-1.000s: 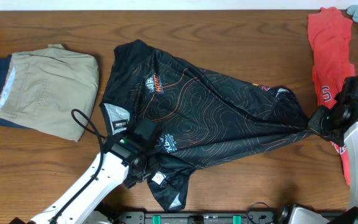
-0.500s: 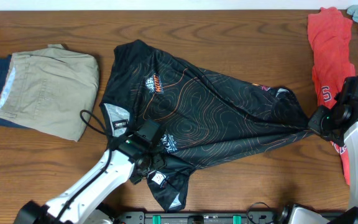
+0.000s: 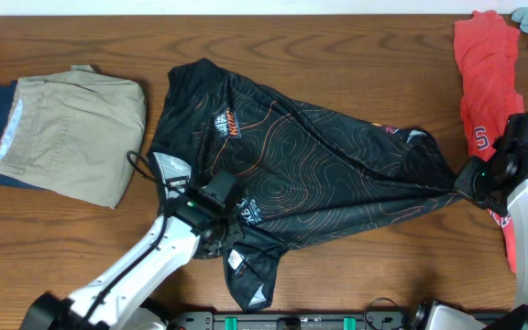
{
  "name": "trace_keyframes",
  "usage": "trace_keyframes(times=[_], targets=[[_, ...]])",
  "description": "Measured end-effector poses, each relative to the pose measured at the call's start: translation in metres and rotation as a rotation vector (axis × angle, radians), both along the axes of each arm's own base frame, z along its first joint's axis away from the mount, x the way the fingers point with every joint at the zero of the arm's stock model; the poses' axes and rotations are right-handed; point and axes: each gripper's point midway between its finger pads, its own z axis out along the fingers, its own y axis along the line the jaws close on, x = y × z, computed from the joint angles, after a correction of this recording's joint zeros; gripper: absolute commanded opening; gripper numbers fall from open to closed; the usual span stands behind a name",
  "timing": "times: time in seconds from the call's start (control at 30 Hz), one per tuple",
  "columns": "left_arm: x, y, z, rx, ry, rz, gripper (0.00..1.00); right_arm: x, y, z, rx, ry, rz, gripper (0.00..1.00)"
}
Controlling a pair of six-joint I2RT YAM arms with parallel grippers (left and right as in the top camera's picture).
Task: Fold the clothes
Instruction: 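Stretch the jersey between both grippers and lift it up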
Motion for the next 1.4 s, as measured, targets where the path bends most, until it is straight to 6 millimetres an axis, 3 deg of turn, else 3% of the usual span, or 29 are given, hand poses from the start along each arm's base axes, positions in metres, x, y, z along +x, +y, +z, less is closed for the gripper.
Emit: trace_keyframes(times=[0.23, 0.33, 0.67, 0.87, 1.03, 1.17, 1.27, 1.4], targets=[[0.036, 0.007, 0.103, -0.044, -0.226, -0.099, 0.06, -0.011, 0.013, 0.000, 0.098, 0.031, 0.027, 0.01], [0.045, 0.014, 0.154, -0.072, -0.350, -0.099, 0.06, -0.015, 0.011, 0.015, 0.125, 0.038, 0.024, 0.01], [0.048, 0.030, 0.301, -0.149, -0.772, -0.106, 0.06, 0.005, 0.004, 0.129, 0.086, -0.152, 0.077, 0.01], [0.042, 0.044, 0.373, -0.139, -0.977, -0.084, 0.06, 0.006, 0.006, 0.207, -0.003, -0.350, 0.109, 0.01], [0.032, 0.053, 0.415, -0.138, -1.095, -0.077, 0.06, -0.011, 0.014, 0.280, -0.114, -0.565, 0.128, 0.01], [0.025, 0.058, 0.435, -0.119, -1.158, -0.096, 0.06, -0.026, 0.020, 0.319, -0.179, -0.686, 0.137, 0.01], [0.023, 0.060, 0.442, -0.089, -1.185, -0.121, 0.06, -0.031, 0.022, 0.337, -0.214, -0.747, 0.140, 0.01], [0.026, 0.063, 0.440, -0.048, -1.182, -0.134, 0.06, -0.027, 0.020, 0.338, -0.217, -0.749, 0.141, 0.01]])
